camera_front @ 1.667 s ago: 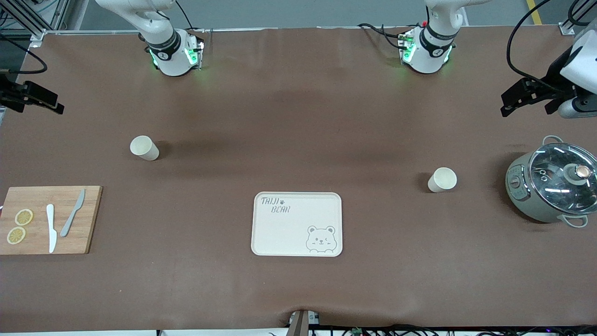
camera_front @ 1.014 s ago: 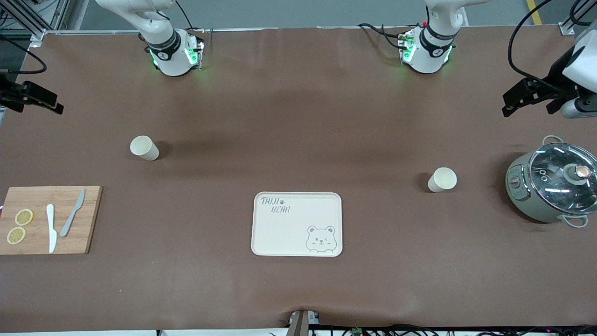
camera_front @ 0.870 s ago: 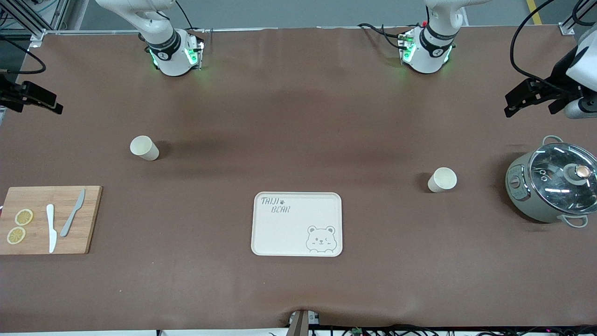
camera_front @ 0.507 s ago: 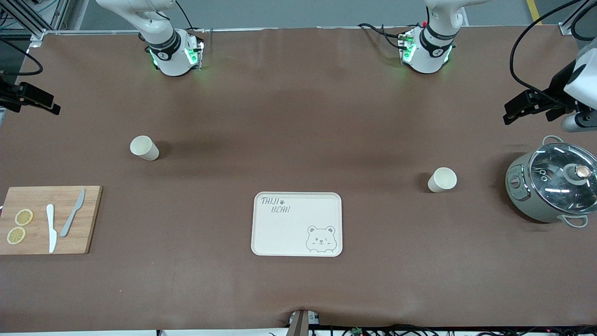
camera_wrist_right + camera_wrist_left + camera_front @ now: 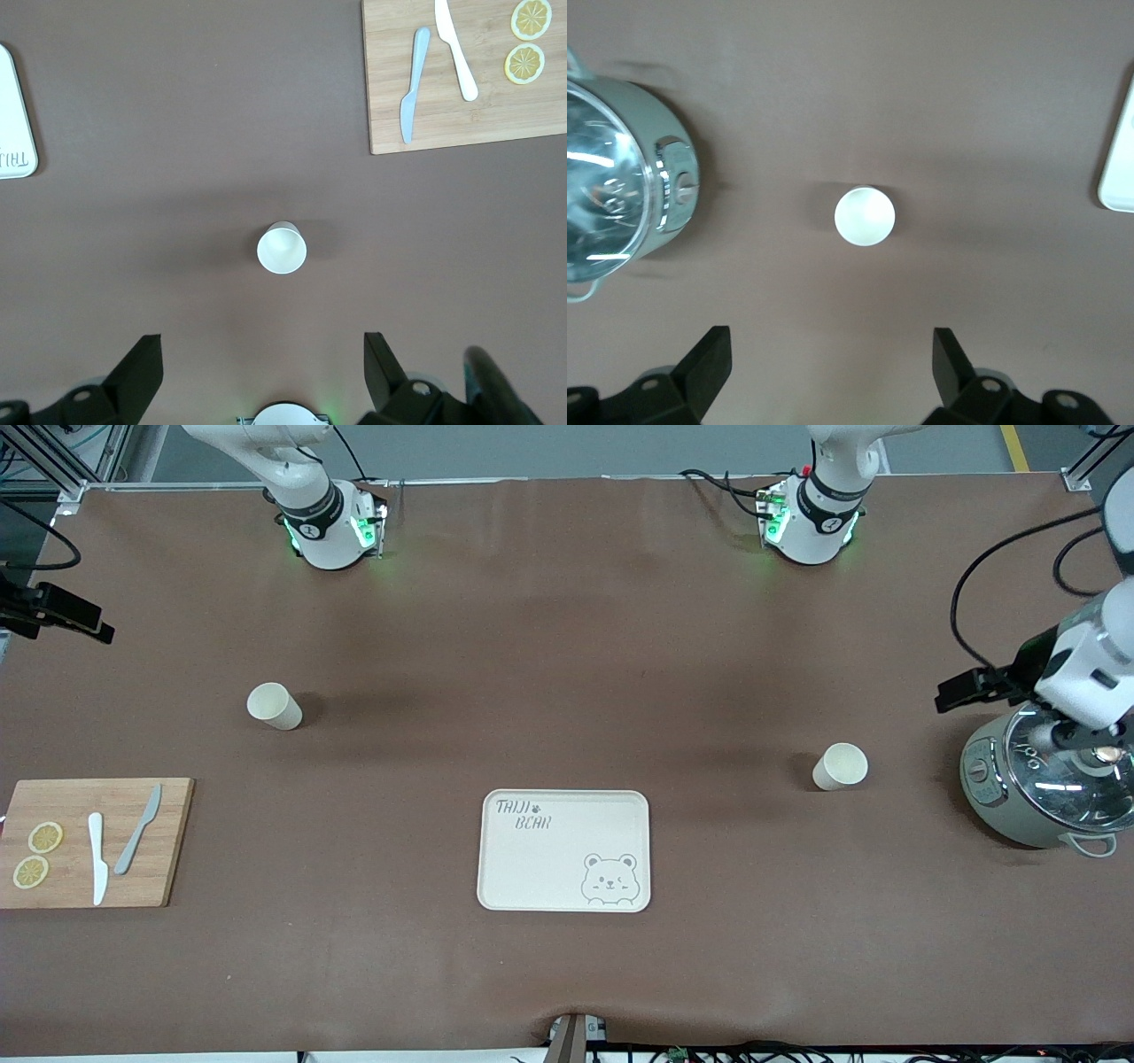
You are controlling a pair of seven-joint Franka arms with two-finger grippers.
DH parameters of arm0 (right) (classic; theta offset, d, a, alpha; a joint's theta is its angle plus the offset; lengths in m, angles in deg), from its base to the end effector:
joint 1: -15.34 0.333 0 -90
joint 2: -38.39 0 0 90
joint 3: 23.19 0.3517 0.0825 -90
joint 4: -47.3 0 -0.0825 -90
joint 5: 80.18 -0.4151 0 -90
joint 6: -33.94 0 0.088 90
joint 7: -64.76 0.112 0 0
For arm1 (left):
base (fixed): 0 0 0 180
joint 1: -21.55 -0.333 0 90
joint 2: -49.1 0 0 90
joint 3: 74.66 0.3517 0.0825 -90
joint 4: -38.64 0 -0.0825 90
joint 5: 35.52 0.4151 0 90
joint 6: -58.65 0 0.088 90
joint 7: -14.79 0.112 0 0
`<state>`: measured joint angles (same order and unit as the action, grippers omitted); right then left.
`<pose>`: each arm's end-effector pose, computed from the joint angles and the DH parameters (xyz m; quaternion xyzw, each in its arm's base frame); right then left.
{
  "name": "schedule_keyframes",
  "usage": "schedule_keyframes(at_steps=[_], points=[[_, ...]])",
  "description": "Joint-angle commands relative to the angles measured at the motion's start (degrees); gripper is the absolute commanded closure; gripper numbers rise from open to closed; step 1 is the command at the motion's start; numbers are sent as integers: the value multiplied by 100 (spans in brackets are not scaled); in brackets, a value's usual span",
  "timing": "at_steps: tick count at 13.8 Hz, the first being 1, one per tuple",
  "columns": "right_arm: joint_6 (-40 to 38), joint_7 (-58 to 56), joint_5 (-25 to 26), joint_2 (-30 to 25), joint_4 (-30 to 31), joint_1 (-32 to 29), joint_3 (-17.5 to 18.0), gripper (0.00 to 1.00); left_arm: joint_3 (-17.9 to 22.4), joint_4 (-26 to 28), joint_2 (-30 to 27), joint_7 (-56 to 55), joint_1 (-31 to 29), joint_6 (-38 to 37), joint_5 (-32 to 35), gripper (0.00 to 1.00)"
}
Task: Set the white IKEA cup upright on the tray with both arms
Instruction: 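Move the left gripper down toward the white paper cup on its side, then close the left gripper on the rim of the lying white cup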
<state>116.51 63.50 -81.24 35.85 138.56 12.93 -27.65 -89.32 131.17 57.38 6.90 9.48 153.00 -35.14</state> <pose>0.5517 -0.0653 0.6589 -0.9973 0.0480 0.0528 0.0147 0.6291 -0.0181 0.5539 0.9974 0.0460 -0.0551 0.0100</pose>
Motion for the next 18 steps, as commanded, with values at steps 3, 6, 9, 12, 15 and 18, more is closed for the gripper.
schedule_keyframes(at_steps=[3, 6, 9, 12, 15, 18], points=[[-100, -59, 62, 246, -249, -75, 51, 0, -37, 511, 358, 59, -50, 662, 41, 0], [-100, -67, 89, 264, -249, -67, 51, 0, -37, 1063, 499, 51, -59, 1329, 41, 0], [-100, -76, 89, 299, -249, -84, 51, 0, -28, 1521, 719, 60, -120, 2006, 41, 0], [-100, -67, 98, 334, -249, -84, 51, 0, -28, 1900, 868, 60, -164, 2552, 50, 0], [-100, -67, 98, 422, -249, -84, 51, 0, -37, 1962, 1149, 164, -331, 2755, 50, 0], [-109, -67, 106, 457, -249, -84, 51, 0, -37, 2129, 1211, 305, -349, 2887, 50, 0]])
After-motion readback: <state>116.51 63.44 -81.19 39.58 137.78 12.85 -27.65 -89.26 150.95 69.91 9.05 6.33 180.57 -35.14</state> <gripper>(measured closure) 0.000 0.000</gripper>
